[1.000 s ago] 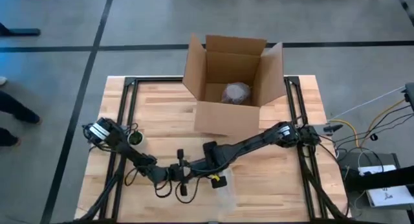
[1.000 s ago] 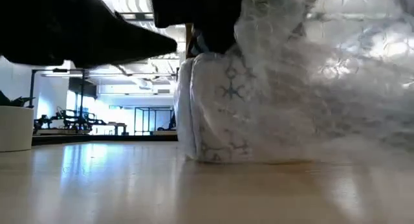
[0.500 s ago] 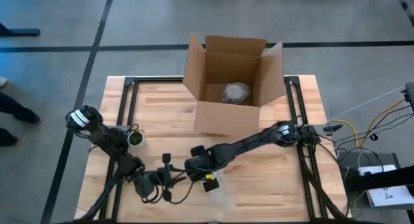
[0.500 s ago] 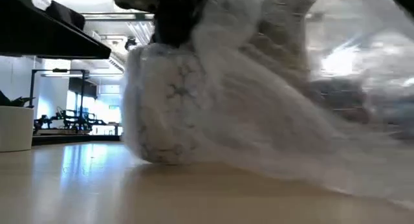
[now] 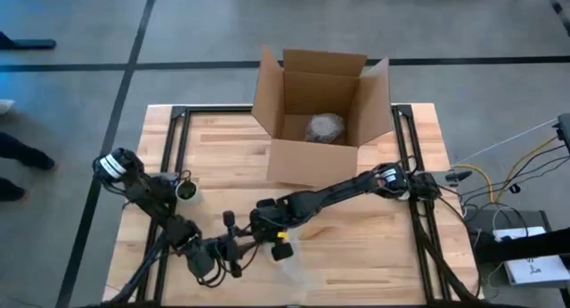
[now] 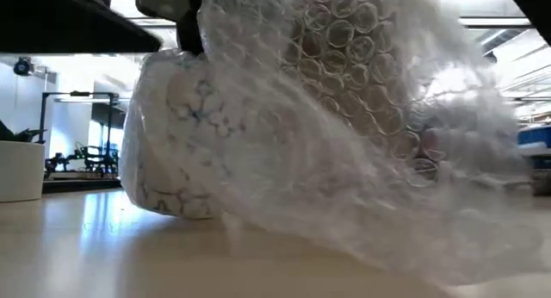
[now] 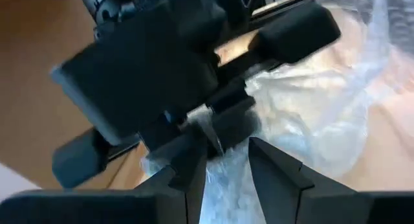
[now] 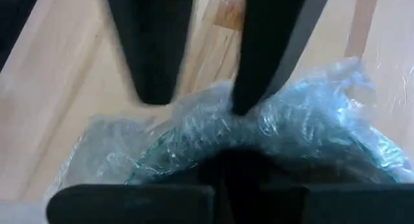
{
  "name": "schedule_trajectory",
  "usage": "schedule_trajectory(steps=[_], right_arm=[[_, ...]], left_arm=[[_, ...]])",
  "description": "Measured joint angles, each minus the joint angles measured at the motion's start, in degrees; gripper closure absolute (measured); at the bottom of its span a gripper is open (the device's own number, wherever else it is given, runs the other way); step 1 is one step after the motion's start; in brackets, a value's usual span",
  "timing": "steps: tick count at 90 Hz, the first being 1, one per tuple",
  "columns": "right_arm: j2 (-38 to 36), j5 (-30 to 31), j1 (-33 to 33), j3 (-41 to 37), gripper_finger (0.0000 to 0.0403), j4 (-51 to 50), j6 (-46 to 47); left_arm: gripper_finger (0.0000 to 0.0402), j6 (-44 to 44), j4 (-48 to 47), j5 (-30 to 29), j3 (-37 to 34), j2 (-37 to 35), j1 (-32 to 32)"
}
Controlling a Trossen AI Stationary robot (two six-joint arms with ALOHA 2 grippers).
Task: Wrap mug
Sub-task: Wrap the blue patterned mug with the bubble wrap
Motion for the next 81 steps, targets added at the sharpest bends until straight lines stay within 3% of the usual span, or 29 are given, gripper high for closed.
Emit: schedule_trajectory(steps=[41,56,81], right_arm=[[0.2,0.9,0.6,2.0,0.0403,-1.7,1.2],[0.2,4.9,1.0,4.6,0.0403,-5.0,1.7],[0.0,5.2,1.0,10.2,0.0403,-11.8,1.5]], left_arm=[[0.0274,-2.1,1.5,4.7,-1.1,2.2,1.4],[0.0283,-2.6,0.7,4.7,-1.3,2.3,1.5],[0.0302,-2.8,0.2,5.1,-1.3,2.4,1.6]])
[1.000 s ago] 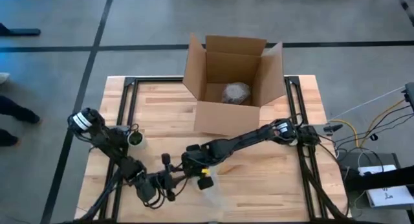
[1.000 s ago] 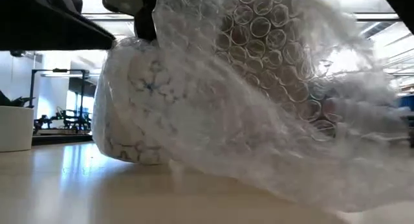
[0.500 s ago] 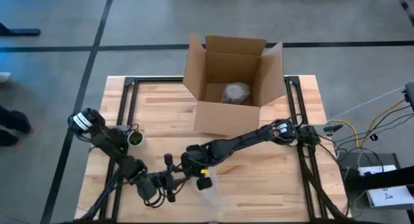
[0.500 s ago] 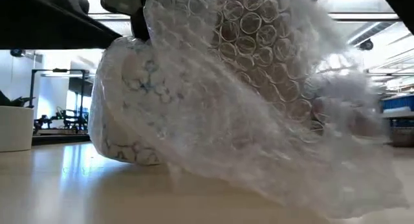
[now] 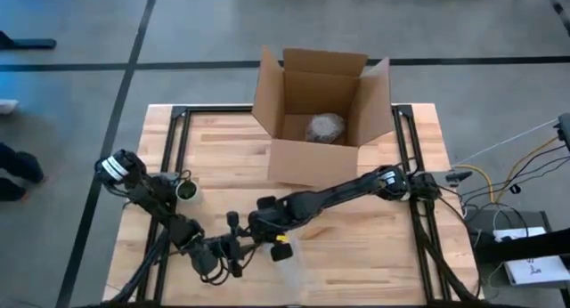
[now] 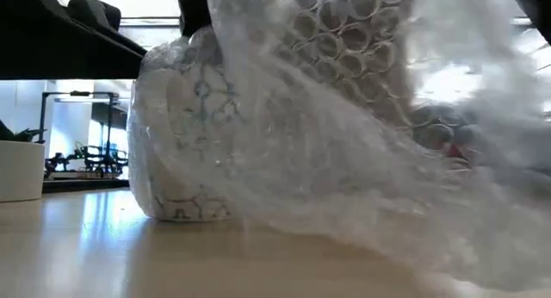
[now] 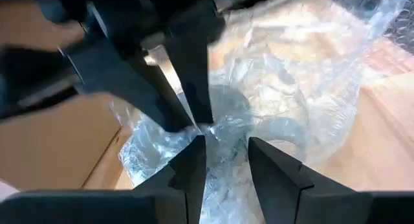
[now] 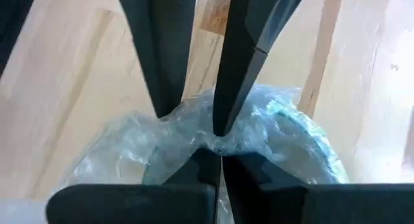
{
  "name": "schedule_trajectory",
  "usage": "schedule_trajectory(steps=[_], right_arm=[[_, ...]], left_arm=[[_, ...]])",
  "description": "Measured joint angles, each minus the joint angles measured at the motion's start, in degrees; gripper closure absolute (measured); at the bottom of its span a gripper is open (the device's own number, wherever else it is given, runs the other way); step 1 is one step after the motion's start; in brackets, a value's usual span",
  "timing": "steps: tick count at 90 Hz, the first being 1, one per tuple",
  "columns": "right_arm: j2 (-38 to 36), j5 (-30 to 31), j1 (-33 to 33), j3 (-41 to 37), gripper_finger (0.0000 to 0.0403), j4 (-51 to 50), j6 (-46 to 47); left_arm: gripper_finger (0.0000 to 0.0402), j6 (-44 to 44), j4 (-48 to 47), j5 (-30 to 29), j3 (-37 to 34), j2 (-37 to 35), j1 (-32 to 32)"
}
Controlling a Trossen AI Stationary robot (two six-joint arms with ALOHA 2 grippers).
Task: Wrap mug
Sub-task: Wrap the blue patterned mug with the bubble wrap
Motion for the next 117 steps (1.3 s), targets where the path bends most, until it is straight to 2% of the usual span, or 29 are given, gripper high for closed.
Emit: schedule_trajectory(steps=[20,33,60,87,117], right_arm=[[-0.2,1.1,0.0,6.3,0.0403,-7.0,-0.9],[-0.3,1.2,0.0,10.6,0.0403,-7.7,-2.0],[1.1,0.8,0.1,10.0,0.0403,-4.3,-2.5],[4.4,1.0,0.1,9.3,0.0403,-9.5,-0.8],[4.8,1.1,-0.3,3.1,0.0403,-5.8,-1.9]], left_arm=[[0.0303,0.0,0.0,0.3,0.0,0.0,0.0],[0.0303,0.0,-0.1,0.4,0.0,0.0,0.0],[0.0303,0.0,-0.2,0.4,0.0,0.1,0.0],[0.0303,-0.1,-0.2,0.4,-0.1,-0.1,0.0],[0.0304,-0.3,-2.3,0.9,-0.3,-5.3,-3.6]])
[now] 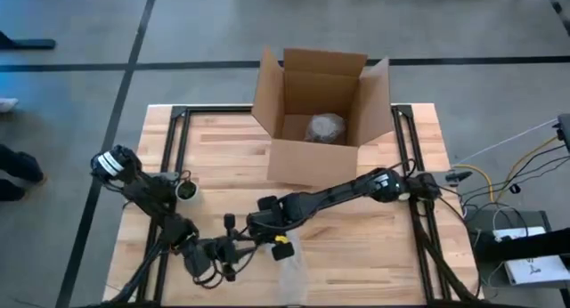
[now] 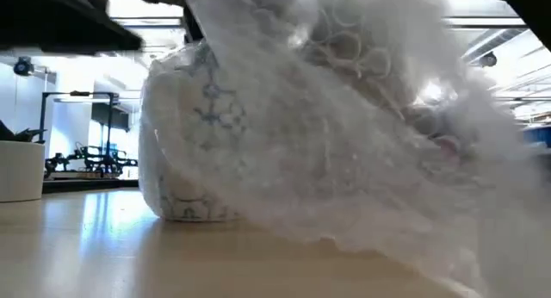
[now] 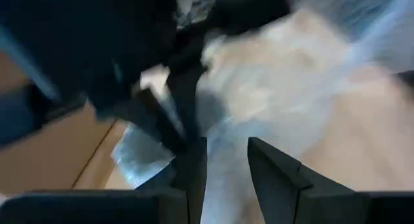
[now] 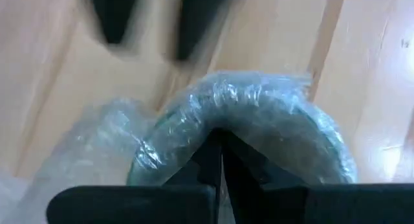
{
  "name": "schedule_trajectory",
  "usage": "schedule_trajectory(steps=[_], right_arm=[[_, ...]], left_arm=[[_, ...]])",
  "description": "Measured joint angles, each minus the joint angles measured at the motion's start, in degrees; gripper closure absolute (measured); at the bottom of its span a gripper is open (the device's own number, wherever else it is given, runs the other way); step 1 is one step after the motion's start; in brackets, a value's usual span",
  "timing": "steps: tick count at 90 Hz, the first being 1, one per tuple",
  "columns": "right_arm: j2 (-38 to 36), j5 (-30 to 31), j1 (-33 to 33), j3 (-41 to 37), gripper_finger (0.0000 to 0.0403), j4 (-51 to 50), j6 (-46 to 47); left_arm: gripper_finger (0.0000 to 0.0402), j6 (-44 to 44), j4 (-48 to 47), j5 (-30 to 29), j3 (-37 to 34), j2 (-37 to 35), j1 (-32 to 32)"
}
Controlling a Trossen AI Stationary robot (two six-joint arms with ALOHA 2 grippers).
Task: Wrap mug
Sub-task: Wrap the blue patterned mug with the bubble wrap
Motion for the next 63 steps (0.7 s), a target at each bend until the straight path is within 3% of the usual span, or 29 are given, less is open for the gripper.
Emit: schedule_trajectory(steps=[21,63], right_arm=[[-0.1,-0.4,-0.7,-3.5,0.0403,4.1,-0.7],[0.0,-0.5,-1.3,-3.7,0.0403,5.4,-0.3]], left_arm=[[0.0304,-4.1,-4.3,-1.4,0.1,1.2,0.7],[0.0304,-1.2,-3.4,-1.4,0.5,3.3,5.2]])
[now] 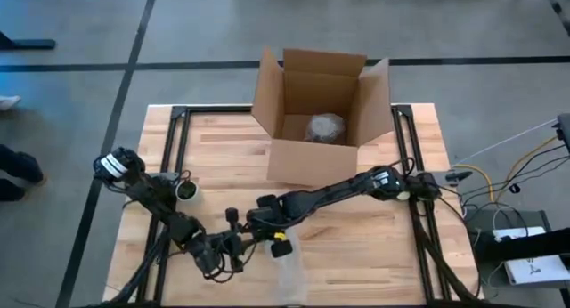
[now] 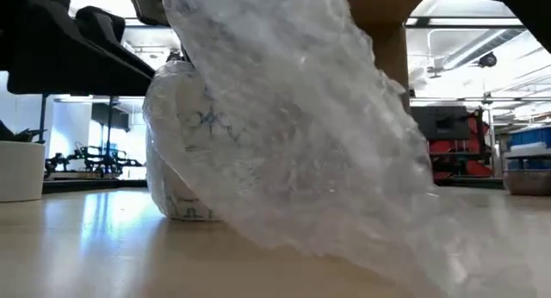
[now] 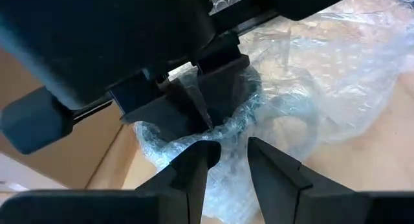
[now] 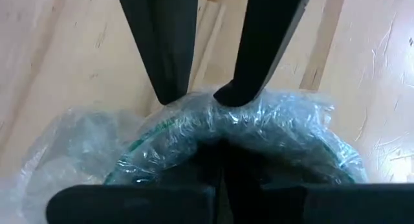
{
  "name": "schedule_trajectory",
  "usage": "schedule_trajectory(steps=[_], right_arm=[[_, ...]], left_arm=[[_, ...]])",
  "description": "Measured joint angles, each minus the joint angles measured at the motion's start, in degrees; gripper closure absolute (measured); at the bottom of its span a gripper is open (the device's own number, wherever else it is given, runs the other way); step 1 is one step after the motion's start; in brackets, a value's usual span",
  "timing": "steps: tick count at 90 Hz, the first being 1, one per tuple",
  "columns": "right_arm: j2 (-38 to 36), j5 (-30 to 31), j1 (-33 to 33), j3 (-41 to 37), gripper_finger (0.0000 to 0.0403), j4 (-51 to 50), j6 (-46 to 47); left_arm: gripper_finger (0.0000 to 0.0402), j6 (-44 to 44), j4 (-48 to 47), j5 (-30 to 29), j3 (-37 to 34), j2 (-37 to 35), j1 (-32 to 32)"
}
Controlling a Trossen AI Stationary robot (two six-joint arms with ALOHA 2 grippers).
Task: Wrap mug
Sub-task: Wrap the blue patterned mug with the bubble wrap
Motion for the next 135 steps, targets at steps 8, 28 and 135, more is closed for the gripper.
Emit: schedule_trajectory(steps=[8,28,135], right_arm=[[0.0,0.0,0.0,0.0,0.0403,0.0,0.1],[0.0,0.0,0.0,0.0,0.0403,0.7,0.6],[-5.0,1.8,2.2,11.0,0.0403,-14.0,4.8]], left_arm=[[0.0304,0.6,0.2,0.0,0.0,-0.1,-0.1],[0.0305,2.9,3.6,-1.8,0.3,-0.2,-1.0],[0.0326,3.5,7.4,2.3,-0.1,2.8,1.1]])
